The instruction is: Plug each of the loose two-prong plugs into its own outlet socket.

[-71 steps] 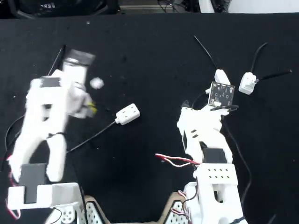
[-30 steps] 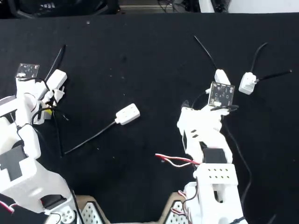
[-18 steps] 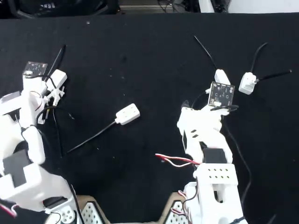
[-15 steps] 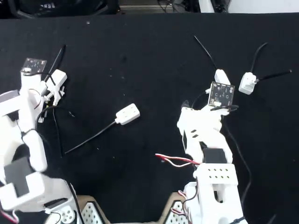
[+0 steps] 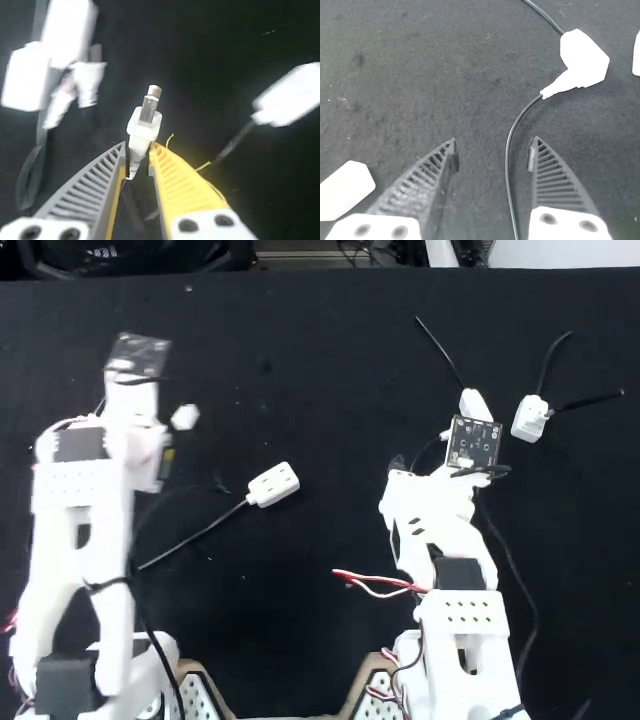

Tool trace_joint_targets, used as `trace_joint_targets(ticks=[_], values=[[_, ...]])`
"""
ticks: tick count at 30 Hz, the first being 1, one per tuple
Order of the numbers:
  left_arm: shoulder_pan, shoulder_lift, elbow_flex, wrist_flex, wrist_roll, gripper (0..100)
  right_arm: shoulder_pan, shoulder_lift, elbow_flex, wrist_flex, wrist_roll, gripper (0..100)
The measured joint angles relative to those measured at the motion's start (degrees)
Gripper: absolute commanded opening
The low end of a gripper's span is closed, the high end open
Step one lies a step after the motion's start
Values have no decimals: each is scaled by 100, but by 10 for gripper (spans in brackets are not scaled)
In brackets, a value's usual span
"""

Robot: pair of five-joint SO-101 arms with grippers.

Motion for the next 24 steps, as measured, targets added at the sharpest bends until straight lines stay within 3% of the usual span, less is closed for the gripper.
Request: trace_joint_targets(ticks=[4,10,12,16,20,24], values=[[1046,0,475,-563,765,54,0,0,0,0,0,219],[2233,0,1925,-2444,1371,58,0,0,0,0,0,219],[2637,0,2268,-2910,1521,105,0,0,0,0,0,219],[2980,0,2365,-3042,1618,244,0,0,0,0,0,221],[2954,0,2365,-2813,1618,214,-44,0,0,0,0,221],[2558,0,2321,-2365,1618,205,-527,0,0,0,0,222]])
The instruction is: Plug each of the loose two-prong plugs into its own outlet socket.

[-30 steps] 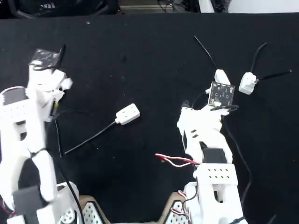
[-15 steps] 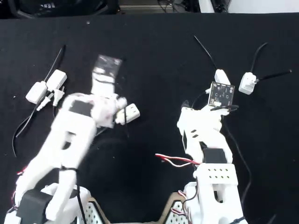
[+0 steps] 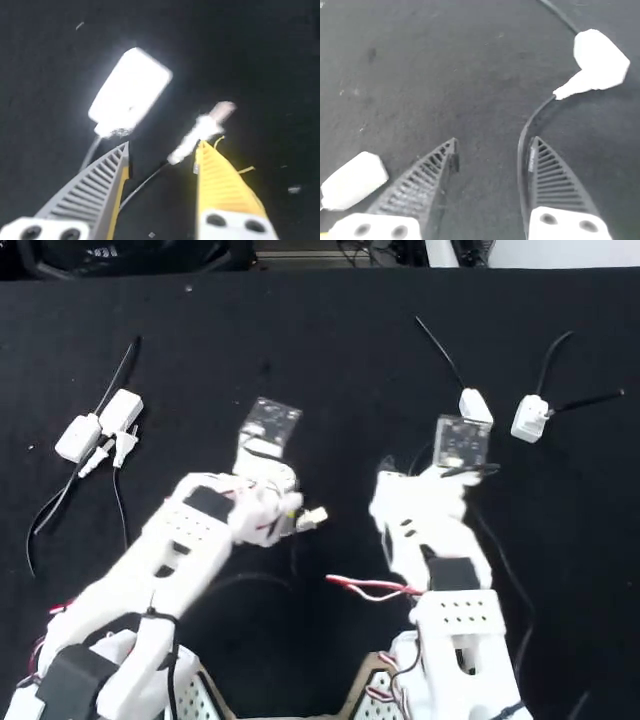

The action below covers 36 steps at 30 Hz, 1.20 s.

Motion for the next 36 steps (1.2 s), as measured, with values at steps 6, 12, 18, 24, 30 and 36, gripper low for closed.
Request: trace_joint_targets(ticks=[6,12,18,24,30,36], values=[[-976,0,-141,422,44,180,-993,0,185,0,0,221],[-1248,-9,132,176,53,173,-1653,0,237,-70,-308,222],[-1231,-9,510,-123,53,173,-2031,0,580,-607,-413,222],[-1231,-9,510,-167,53,173,-2075,97,589,-651,-721,222],[-1231,-9,545,-167,53,173,-2075,1319,9,-642,-730,222],[-1231,-9,545,-167,53,173,-2426,2207,-897,475,-730,223]])
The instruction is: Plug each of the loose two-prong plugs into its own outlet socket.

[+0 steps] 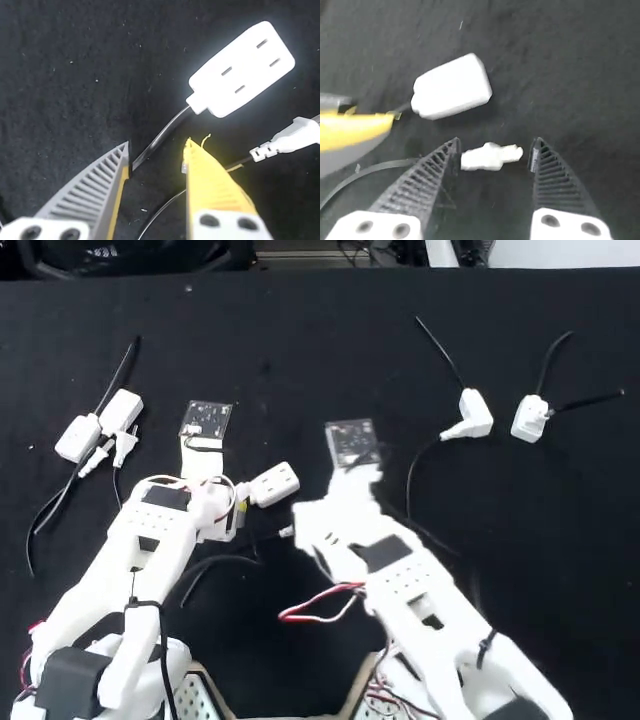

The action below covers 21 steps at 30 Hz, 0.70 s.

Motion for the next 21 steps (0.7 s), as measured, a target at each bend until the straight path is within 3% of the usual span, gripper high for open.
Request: trace_joint_targets(ticks=[5,11,16,21], values=[[0,0,0,0,0,173,-378,70,-53,-62,0,224],[0,0,0,0,0,173,-413,79,-53,-554,-756,224],[-220,0,0,0,0,173,-413,79,-53,-580,-923,224],[-721,0,0,-9,0,173,-413,97,-62,-343,-1204,323]])
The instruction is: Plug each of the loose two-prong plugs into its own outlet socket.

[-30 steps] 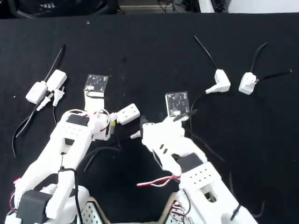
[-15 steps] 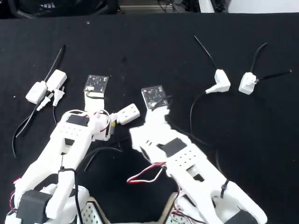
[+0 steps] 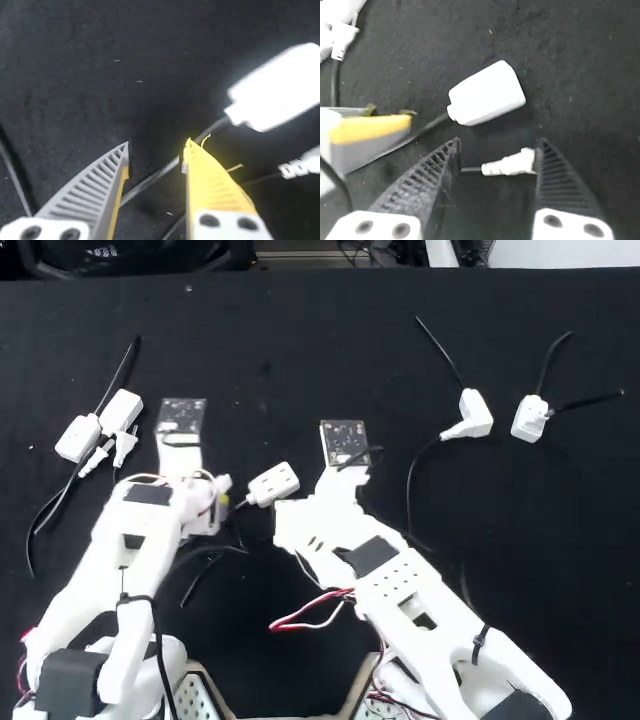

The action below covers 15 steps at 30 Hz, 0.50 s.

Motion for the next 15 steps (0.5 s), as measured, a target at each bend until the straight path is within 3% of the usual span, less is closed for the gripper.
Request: trace_joint_targets(ticks=[3,15], values=[[-62,0,0,0,0,173,0,211,-193,316,-176,377],[-62,0,0,0,0,173,-9,1644,-941,510,-352,377]])
